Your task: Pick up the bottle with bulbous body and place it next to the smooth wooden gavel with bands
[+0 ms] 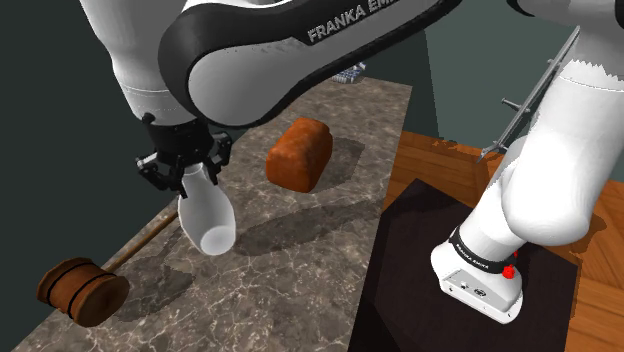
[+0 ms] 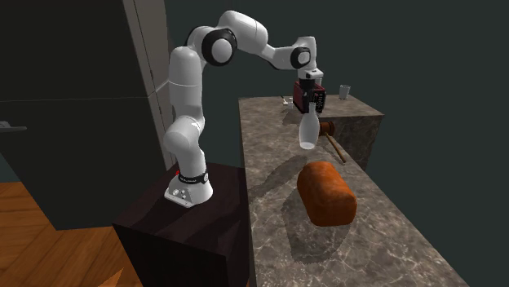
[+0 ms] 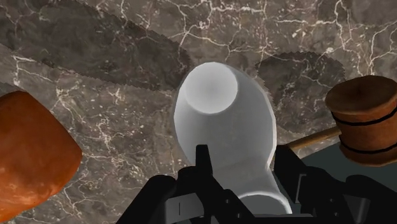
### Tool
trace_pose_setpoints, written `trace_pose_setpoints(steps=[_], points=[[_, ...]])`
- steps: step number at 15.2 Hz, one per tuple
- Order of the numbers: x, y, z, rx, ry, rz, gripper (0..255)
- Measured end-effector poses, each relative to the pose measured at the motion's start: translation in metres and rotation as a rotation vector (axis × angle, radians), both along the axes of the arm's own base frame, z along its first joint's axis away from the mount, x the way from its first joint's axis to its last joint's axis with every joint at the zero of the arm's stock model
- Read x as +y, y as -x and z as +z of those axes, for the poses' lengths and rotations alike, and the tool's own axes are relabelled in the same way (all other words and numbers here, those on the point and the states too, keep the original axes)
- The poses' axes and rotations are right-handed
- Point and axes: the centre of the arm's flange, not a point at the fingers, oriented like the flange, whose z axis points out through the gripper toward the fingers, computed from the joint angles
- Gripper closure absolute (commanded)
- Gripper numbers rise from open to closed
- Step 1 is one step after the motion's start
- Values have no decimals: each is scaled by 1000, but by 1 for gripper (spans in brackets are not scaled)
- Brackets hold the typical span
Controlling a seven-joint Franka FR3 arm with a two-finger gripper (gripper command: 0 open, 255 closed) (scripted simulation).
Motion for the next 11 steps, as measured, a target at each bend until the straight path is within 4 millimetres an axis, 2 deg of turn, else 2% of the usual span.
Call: trace_pose_setpoints(steps=[6, 11], points=[[-1, 1, -31, 0, 0, 0, 255], [-1, 1, -35, 0, 0, 0, 255]])
